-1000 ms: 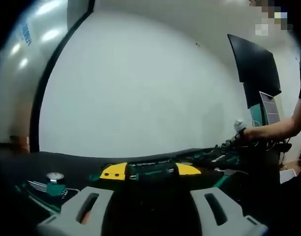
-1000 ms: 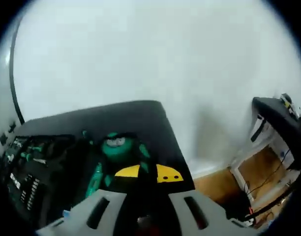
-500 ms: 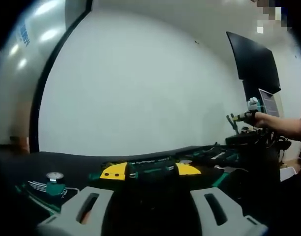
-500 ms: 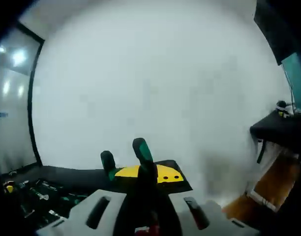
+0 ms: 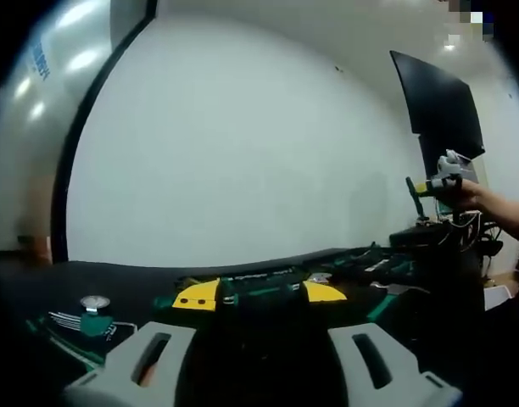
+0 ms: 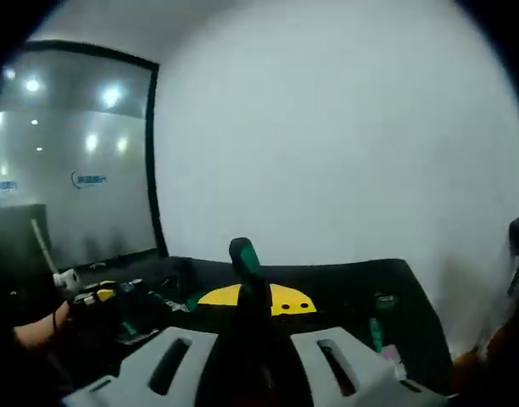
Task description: Pick up the tools and put them into their designated positions in the toolbox.
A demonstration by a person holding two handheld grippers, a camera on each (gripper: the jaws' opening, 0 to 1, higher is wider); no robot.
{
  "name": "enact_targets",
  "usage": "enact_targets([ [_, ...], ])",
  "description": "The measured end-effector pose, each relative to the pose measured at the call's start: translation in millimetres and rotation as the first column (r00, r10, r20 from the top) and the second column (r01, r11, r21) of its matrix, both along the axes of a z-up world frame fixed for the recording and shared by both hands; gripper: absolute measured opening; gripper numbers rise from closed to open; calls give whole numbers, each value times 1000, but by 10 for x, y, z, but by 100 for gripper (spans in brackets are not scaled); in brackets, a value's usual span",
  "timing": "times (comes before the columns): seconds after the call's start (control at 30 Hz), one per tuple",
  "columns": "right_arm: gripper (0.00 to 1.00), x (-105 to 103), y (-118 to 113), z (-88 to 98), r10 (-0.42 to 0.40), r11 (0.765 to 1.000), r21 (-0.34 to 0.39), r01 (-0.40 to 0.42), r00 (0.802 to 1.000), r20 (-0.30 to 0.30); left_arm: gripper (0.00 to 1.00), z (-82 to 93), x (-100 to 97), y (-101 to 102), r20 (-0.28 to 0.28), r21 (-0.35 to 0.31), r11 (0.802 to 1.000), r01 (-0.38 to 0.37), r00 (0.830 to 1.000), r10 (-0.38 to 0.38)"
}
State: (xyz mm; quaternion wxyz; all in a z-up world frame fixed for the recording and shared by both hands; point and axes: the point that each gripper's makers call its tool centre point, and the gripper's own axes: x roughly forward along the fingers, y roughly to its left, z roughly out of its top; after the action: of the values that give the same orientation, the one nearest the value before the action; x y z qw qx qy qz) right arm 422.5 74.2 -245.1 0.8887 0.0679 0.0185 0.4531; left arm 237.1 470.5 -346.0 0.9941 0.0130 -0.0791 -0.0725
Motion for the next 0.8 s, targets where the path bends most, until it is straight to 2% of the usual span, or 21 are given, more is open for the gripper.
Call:
enact_targets([
  [0.03,7,-102,57,-51,37,999,1,-37,999,-23,37,0,0,3,-1,0,1000,0,1000,0],
  [0.1,7,-315,178,-92,115,993,9,-115,993,-7,37,4,-6,-41,-3,5,1000,1,1000,-1],
  [0.17,7,-432,225,-136,149,989,12,-149,988,-36,37,-3,-2,-58,-5,11,1000,1,1000,-1],
  [0.3,7,-610,347,-234,211,977,-16,-212,977,-44,37,5,-8,-87,-5,12,1000,1,1000,-1],
  [0.47,7,-753,491,-329,262,963,-47,-265,963,-60,37,2,-9,-90,-6,12,1000,0,1000,0],
  [0.57,7,-838,610,-413,297,949,-98,-301,954,-48,37,0,-8,-88,-8,16,1000,0,1000,1],
  [0.67,8,-916,715,-472,337,934,-103,-343,939,-71,37,-2,-4,-77,-9,19,1000,-1,1000,1],
  [0.7,8,-942,758,-487,350,927,-116,-356,934,-63,37,0,-8,-109,-9,21,1000,-1,1000,1],
  [0.8,8,-963,849,-534,361,920,-138,-366,931,-60,37,2,-9,-120,-10,20,1000,-2,1000,2],
])
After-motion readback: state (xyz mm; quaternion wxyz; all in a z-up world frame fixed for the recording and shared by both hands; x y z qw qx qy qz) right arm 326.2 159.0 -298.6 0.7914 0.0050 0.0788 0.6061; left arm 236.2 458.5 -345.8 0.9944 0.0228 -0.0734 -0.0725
